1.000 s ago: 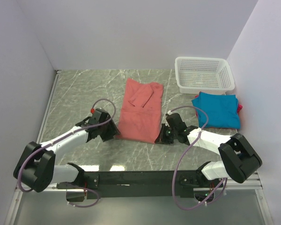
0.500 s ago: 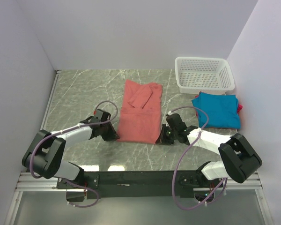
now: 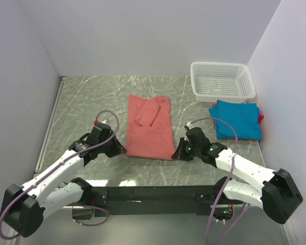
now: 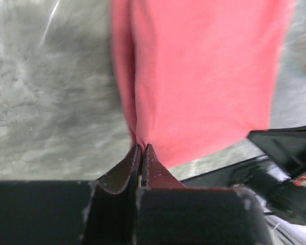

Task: Fold and stack the t-shirts
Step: Fold the tshirt

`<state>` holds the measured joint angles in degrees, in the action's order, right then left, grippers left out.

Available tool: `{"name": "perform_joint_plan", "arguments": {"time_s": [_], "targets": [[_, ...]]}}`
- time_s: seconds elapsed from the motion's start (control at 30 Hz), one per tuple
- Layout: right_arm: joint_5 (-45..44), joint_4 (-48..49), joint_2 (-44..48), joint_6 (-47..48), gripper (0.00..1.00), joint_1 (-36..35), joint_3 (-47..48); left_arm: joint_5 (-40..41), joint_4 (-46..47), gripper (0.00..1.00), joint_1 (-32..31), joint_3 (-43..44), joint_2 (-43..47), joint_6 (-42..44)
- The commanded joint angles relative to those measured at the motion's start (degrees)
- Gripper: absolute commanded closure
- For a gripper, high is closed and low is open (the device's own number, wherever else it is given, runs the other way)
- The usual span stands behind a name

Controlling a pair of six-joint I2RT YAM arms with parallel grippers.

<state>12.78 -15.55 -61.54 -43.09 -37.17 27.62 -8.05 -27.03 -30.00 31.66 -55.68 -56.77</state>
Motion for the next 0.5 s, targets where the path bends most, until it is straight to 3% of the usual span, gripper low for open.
{"name": "perform_joint_plan", "arguments": {"time_s": [0.0,0.2,0.47], "targets": [[-5.4,-6.2,3.1,2.7,1.00,0.9,7.0,6.7,-5.8,0.99,0.0,7.5,2.2,0.5],[-10.1,-8.9,-1.2,9.2,1.00,6.6,21.2,10.1,-2.5,0.99,4.6,17.7,-4.3,3.1],[-4.3,-6.0,-16.3,13.1,1.00,14.4,38.3,10.8,2.3,0.99,11.1,35.8,-20.0,8.3]]}}
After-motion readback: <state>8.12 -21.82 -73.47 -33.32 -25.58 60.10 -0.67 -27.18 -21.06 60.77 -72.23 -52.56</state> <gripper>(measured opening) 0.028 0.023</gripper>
